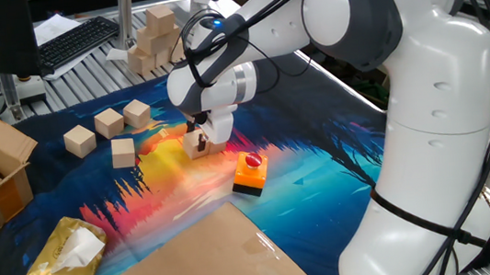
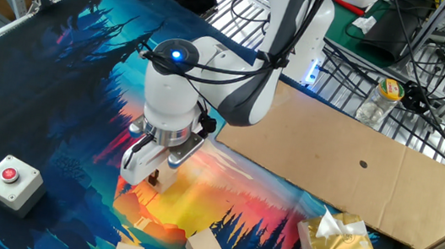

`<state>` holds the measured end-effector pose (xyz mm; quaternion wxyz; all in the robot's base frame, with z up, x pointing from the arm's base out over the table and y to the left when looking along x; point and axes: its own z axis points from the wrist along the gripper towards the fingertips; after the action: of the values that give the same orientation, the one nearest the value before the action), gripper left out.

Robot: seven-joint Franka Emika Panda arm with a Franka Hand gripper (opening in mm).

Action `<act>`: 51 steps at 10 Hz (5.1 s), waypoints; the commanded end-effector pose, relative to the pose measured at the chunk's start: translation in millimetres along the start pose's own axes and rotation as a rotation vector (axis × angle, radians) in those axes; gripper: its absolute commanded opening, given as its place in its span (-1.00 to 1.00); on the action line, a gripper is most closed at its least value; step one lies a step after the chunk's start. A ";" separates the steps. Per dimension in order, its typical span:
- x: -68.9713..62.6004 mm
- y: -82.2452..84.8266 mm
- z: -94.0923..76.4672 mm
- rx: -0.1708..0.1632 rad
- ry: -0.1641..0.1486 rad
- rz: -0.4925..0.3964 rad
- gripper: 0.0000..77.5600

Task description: Stack the blocks into a pyramid shape

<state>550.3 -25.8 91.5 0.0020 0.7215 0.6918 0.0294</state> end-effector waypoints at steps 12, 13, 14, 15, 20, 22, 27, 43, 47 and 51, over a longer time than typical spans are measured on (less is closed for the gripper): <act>-4.5 3.3 5.4 -0.011 -0.004 -0.009 -0.97; -4.5 3.2 5.5 -0.006 -0.004 -0.013 -0.97; -4.5 3.2 5.5 -0.003 -0.004 -0.015 -0.97; -4.6 3.2 5.4 0.001 -0.005 -0.020 -0.97; -4.6 3.3 5.3 0.004 -0.005 -0.025 1.00; -4.6 3.3 5.3 0.004 -0.005 -0.025 1.00; -4.3 2.9 -1.3 0.050 0.029 -0.137 1.00; -11.5 -3.4 -21.1 0.072 0.038 -0.208 1.00; 2.6 5.5 -32.1 0.073 0.014 -0.199 1.00; 10.3 30.1 -44.5 0.064 0.016 -0.187 1.00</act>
<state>556.0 -27.3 124.4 -0.0322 0.6461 0.7625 0.0149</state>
